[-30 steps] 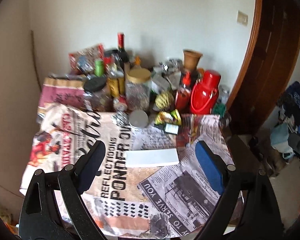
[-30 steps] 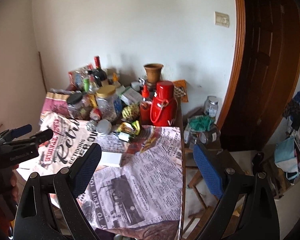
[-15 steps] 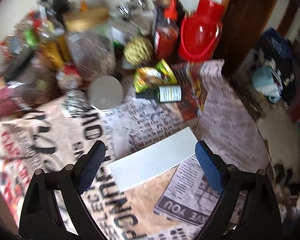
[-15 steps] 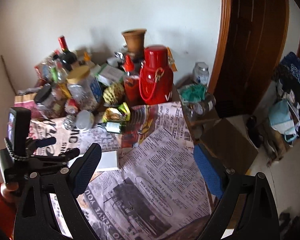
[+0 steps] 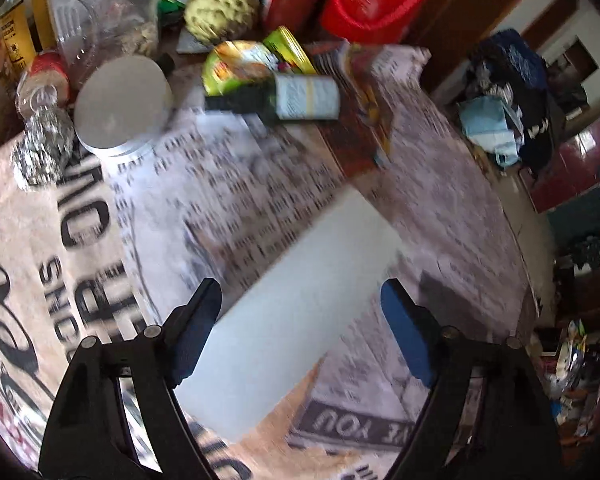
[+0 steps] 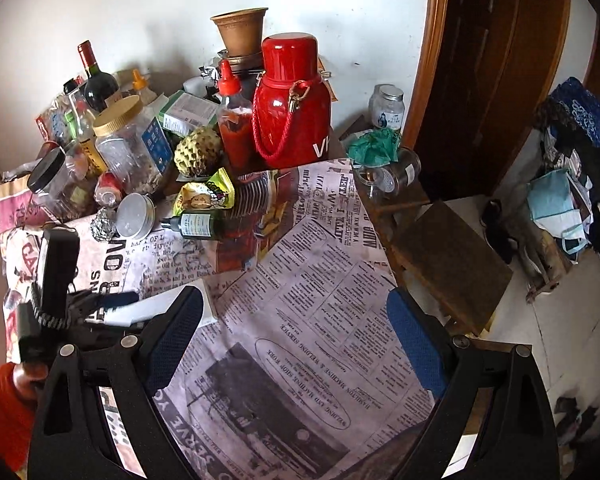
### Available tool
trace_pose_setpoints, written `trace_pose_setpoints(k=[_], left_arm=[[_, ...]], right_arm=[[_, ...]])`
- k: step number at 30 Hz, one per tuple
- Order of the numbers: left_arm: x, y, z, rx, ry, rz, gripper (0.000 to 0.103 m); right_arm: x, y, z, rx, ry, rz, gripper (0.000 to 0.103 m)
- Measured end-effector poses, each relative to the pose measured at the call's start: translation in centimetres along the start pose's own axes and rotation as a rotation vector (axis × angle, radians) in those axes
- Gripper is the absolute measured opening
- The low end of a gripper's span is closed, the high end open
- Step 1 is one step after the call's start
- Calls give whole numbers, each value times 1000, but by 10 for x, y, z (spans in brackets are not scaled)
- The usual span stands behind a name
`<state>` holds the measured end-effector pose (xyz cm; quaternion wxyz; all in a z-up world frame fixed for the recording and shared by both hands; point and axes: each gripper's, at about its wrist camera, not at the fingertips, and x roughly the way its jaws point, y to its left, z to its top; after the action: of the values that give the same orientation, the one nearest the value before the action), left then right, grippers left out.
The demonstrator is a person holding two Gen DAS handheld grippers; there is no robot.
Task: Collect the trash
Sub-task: 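Grasp the white flat box with the left gripper while the right grasps the green bottle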
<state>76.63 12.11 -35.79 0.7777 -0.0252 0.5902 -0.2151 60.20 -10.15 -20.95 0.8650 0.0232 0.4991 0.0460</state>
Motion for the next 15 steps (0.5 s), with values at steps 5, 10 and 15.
trace_pose_setpoints(k=[5, 10, 15], left_arm=[[3, -24, -23, 55, 29, 89, 76], [10, -46, -29, 143, 27, 184, 55], [14, -49, -22, 131, -7, 212, 54]], right_arm=[[2, -5, 4, -16, 4, 28, 92], [15, -5, 6, -47, 25, 47, 92], [29, 2, 12, -82, 43, 64, 92]])
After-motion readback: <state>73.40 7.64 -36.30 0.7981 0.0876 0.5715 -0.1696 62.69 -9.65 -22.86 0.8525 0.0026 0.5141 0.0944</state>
